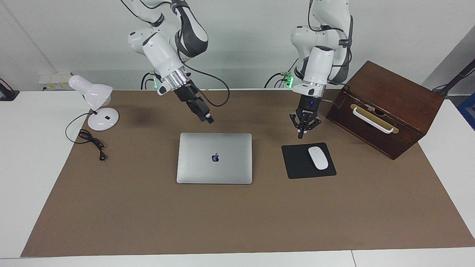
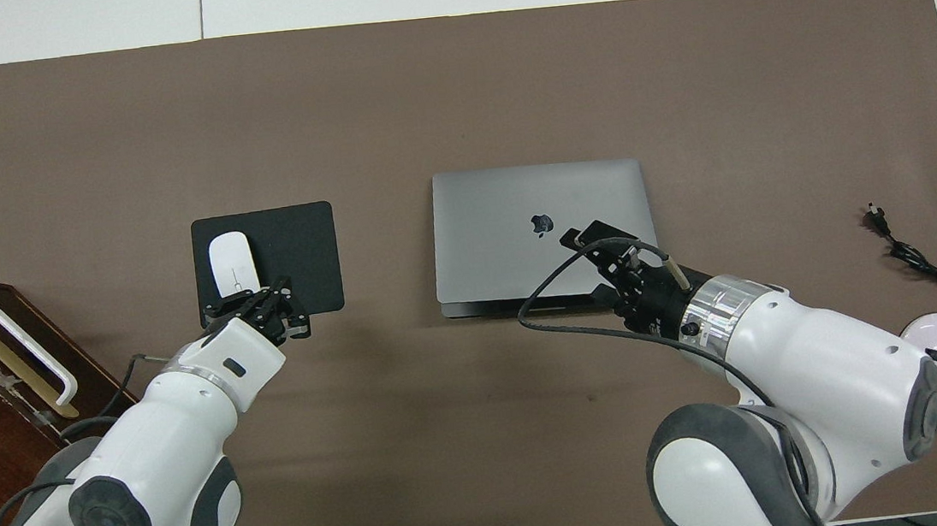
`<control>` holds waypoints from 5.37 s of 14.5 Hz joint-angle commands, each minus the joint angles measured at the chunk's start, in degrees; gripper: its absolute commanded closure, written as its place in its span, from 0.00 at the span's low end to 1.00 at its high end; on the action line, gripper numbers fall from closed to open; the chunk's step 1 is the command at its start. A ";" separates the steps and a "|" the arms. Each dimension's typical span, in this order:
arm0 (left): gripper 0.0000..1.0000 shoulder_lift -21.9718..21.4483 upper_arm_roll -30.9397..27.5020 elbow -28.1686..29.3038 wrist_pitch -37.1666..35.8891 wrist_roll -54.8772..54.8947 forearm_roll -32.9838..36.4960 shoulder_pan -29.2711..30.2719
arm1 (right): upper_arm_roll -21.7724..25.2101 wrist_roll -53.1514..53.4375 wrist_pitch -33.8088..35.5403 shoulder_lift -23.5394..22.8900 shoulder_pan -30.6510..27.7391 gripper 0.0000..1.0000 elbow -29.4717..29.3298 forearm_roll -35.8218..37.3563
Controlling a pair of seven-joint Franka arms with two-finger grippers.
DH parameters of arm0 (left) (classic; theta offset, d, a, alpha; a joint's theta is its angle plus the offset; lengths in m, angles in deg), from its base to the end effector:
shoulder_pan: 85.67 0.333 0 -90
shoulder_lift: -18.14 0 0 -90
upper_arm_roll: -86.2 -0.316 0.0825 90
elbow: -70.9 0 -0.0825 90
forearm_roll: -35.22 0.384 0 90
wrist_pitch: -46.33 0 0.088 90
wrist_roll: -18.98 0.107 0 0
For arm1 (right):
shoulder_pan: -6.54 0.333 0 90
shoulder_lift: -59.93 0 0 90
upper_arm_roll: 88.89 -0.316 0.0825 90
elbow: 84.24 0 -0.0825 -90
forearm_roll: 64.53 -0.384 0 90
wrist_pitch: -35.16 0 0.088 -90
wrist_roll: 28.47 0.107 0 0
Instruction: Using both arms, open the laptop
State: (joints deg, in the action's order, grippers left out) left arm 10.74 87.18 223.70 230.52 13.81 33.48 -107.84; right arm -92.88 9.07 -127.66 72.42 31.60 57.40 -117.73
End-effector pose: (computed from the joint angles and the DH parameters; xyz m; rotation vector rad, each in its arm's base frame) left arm 0.4266 -0.1792 0.3595 2.7863 -0.3974 0.9585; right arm 0.4409 0.1975 0.4247 -2.1467 1.1215 -0.2204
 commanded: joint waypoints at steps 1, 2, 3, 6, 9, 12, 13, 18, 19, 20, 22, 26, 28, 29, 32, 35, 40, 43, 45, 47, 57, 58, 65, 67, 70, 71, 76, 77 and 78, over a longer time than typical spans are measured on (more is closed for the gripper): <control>1.00 3.26 -0.80 0.13 5.81 -0.63 -0.02 -3.48 | -0.13 4.28 -0.66 2.01 2.44 0.00 3.02 -1.56; 1.00 3.88 -0.89 0.05 6.78 -0.63 -0.02 -4.71 | -0.13 5.95 -0.66 2.01 3.33 0.00 3.81 -1.56; 1.00 4.66 -0.89 0.05 8.19 -0.63 -0.02 -5.77 | -0.13 6.49 -0.66 2.01 3.94 0.00 4.69 -1.56; 1.00 5.64 -0.81 0.13 9.87 -0.63 -0.11 -8.50 | -0.13 5.79 -0.66 1.75 4.48 0.00 6.37 -1.56; 1.00 9.49 -0.80 0.05 15.99 -0.81 -0.19 -10.60 | -0.13 4.91 -0.75 1.14 4.39 0.00 6.90 -1.56; 1.00 12.05 -0.89 -0.31 16.64 -0.98 -5.89 -15.87 | -0.13 2.98 -0.83 -0.44 4.13 0.00 6.90 -1.56; 1.00 12.58 -0.89 -0.74 16.64 -0.98 -7.73 -16.58 | -0.13 2.45 -0.83 -0.88 4.04 0.00 6.98 -1.56; 1.00 18.20 -1.16 -4.34 16.64 -0.89 -11.08 -22.03 | -0.05 0.08 -1.18 -3.25 3.42 0.00 6.98 -1.56; 1.00 18.99 -1.16 -5.05 16.64 -0.89 -12.05 -22.82 | -0.13 -0.45 -1.88 -3.96 2.99 0.00 6.98 -1.56; 1.00 19.43 -1.16 -5.84 16.64 -0.81 -12.23 -22.92 | -0.13 -0.89 -2.50 -4.49 2.98 0.00 6.90 -1.56; 1.00 20.14 -1.16 -6.98 16.55 -0.72 -12.24 -22.92 | -0.05 -1.68 -2.77 -5.37 2.81 0.00 6.81 -1.56; 1.00 20.67 -1.24 -8.30 16.55 -0.72 -12.24 -23.18 | -0.05 -4.05 -3.03 -6.77 1.40 0.00 6.37 -1.56; 1.00 21.71 -1.24 -9.62 16.55 -0.54 -12.32 -23.18 | -0.05 -4.05 -3.81 -7.30 1.31 0.00 6.11 -1.56; 1.00 22.51 -1.24 -10.49 16.55 -0.54 -12.24 -23.18 | -0.05 -4.40 -4.34 -7.74 1.31 0.00 5.67 -1.56; 1.00 24.10 -1.33 -11.91 16.64 -0.54 -12.24 -23.18 | -0.05 -5.11 -4.61 -8.44 1.40 0.00 5.31 -1.56; 1.00 24.18 -1.42 -12.08 16.64 -0.37 -12.15 -23.01 | -0.05 -5.20 -4.61 -8.53 1.40 0.00 5.23 -1.56; 1.00 24.45 -1.51 -12.08 16.64 0.16 -11.97 -22.92 | -0.13 -5.20 -5.58 -8.53 1.49 0.00 5.23 -1.56; 1.00 25.41 -1.60 -12.17 16.64 1.13 -11.97 -22.83 | -0.13 -5.11 -5.93 -8.53 1.66 0.00 5.14 -1.56; 1.00 25.50 -1.60 -12.35 16.64 2.18 -11.97 -22.74 | -0.13 -5.11 -7.15 -8.97 2.01 0.00 4.44 -1.91; 1.00 25.50 -1.60 -12.35 16.64 2.18 -11.97 -22.74 | -0.13 -5.20 -7.51 -9.32 2.10 0.00 4.17 -1.82; 1.00 25.77 -1.60 -12.35 16.64 2.27 -11.97 -22.65 | -0.05 -8.97 -7.60 -12.40 0.44 0.00 -1.71 -1.91; 1.00 25.77 -1.60 -12.35 16.64 2.27 -11.97 -22.74 | -0.05 -9.50 -7.51 -12.84 0.26 0.00 -2.33 -1.91; 1.00 25.77 -1.60 -12.44 16.64 2.89 -11.97 -22.65 | -0.05 -14.51 -7.51 -14.59 -2.99 0.00 -5.31 -1.82; 1.00 25.77 -1.60 -12.35 16.64 2.89 -11.97 -22.65 | -0.05 -15.48 -7.51 -15.38 -3.43 0.00 -7.16 -1.82; 1.00 25.77 -1.60 -12.44 16.64 2.89 -11.97 -22.65 | -0.05 -17.32 -7.51 -16.62 -3.61 0.00 -9.97 -1.91; 1.00 25.77 -1.60 -12.44 16.64 2.89 -11.97 -22.57 | -0.05 -17.50 -7.60 -17.23 -3.61 0.00 -11.02 -1.91; 1.00 25.77 -1.68 -12.44 16.64 2.97 -11.97 -22.57 | -0.05 -21.63 -8.04 -19.08 -5.45 0.00 -14.90 -1.91; 1.00 25.77 -1.68 -12.44 16.64 2.97 -11.97 -22.57 | -0.05 -22.33 -8.04 -19.43 -5.63 0.00 -15.60 -1.91; 1.00 25.77 -1.77 -12.35 16.64 2.97 -11.97 -22.57 | -0.05 -22.95 -8.04 -19.78 -5.72 0.00 -16.30 -1.91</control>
State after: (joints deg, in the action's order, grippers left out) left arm 34.61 86.43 212.20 246.21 15.41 22.57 -129.64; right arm -92.56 -10.22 -134.19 55.64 26.84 44.27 -117.74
